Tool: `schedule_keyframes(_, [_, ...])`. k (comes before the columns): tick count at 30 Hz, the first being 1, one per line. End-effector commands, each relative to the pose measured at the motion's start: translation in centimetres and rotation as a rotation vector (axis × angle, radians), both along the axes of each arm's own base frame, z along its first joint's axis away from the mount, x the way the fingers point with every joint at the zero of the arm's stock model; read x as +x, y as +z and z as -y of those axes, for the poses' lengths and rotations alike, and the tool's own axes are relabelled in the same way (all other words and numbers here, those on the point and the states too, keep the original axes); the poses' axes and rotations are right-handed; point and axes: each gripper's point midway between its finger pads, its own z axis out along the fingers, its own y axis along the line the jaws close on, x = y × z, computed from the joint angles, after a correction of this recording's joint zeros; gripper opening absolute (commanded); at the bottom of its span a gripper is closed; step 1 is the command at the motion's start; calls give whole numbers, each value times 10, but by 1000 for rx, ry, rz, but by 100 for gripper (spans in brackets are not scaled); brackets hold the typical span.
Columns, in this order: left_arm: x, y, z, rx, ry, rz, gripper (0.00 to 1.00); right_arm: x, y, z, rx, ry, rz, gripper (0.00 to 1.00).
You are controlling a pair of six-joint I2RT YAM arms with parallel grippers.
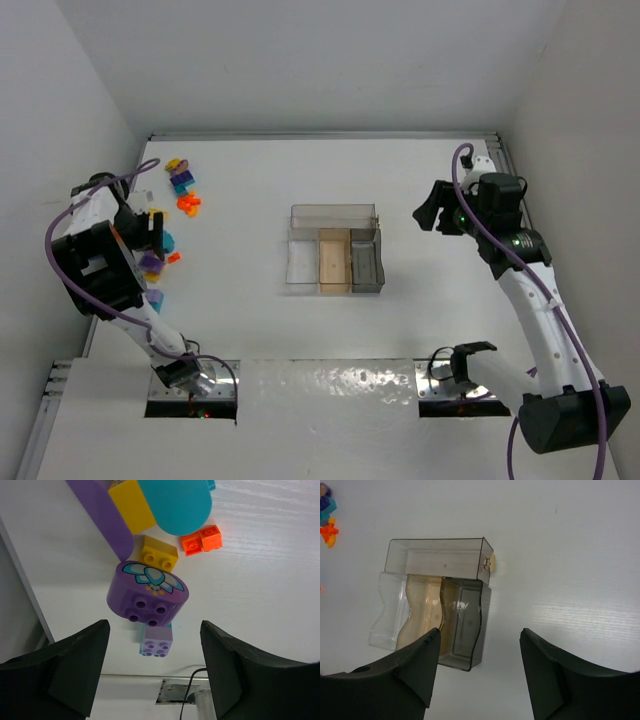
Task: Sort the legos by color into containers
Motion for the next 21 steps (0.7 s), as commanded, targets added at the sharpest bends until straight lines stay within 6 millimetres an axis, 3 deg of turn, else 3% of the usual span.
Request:
schedule_keyframes(1, [7,3,5,-19,-70,58,72,-2,5,-1,18,-42,0,64])
schedule_keyframes(7, [9,-22,-9,23,-80,15,71,-8,7,-1,-10,-49,-12,64])
schedule_keyframes(14, [22,-29,-13,15,-65,20,68,-13,6,2,-18,-61,-9,64])
schedule_keyframes(17, [18,-34,-10,-4,-68,3,63,-15,4,2,-18,-61,-9,65])
schedule_keyframes(20, [18,-33,-4,-35,-66,2,51,-15,3,4,-27,-62,-7,65])
schedule_keyframes(21, [18,-31,-4,-37,-65,6,40,-15,2,4,-30,-64,-7,65])
